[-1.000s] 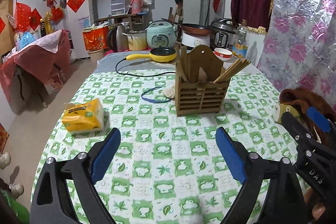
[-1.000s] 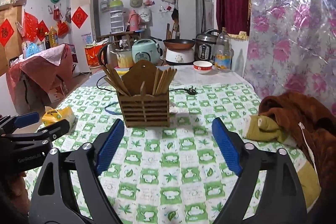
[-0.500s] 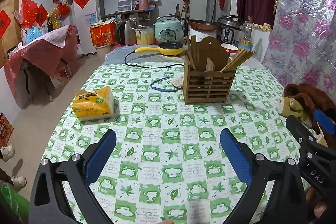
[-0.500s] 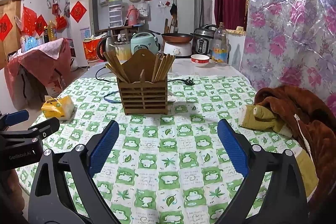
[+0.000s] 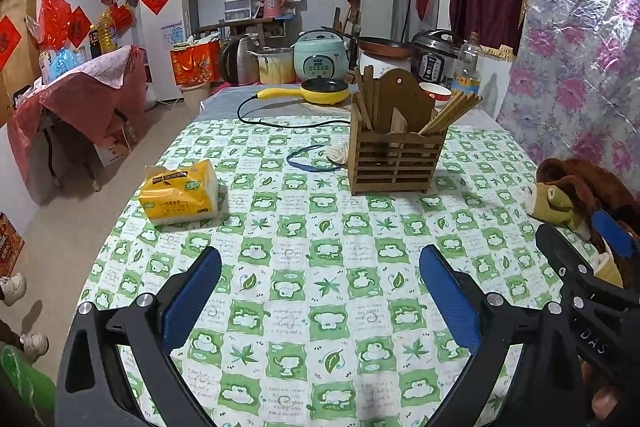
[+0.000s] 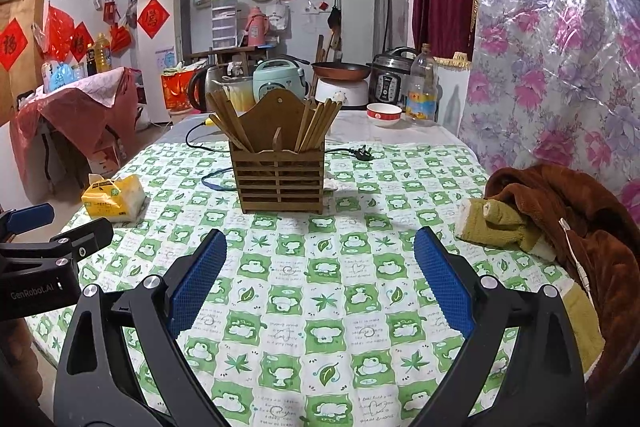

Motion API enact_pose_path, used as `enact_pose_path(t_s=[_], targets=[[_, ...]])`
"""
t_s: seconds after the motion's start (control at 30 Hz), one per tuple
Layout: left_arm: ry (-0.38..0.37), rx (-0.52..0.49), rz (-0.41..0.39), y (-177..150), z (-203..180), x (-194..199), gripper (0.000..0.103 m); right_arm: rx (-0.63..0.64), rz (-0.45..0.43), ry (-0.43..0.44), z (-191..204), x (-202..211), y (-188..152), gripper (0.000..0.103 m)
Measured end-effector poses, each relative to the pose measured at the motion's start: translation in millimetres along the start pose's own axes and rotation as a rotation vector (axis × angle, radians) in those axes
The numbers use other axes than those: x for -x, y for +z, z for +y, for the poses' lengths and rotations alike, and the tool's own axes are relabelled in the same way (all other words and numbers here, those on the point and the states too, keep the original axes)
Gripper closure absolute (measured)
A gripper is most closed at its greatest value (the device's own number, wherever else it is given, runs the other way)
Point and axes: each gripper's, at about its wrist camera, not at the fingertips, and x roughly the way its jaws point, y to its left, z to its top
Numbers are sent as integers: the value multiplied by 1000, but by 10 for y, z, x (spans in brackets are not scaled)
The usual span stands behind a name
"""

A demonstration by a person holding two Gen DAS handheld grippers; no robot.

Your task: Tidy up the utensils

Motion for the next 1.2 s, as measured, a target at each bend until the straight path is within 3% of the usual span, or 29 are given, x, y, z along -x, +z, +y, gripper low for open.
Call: enact_pose_path(t_s=[1.2], targets=[[18, -10, 7, -46, -53, -4, 6, 2, 7, -2, 34, 21, -34, 11]])
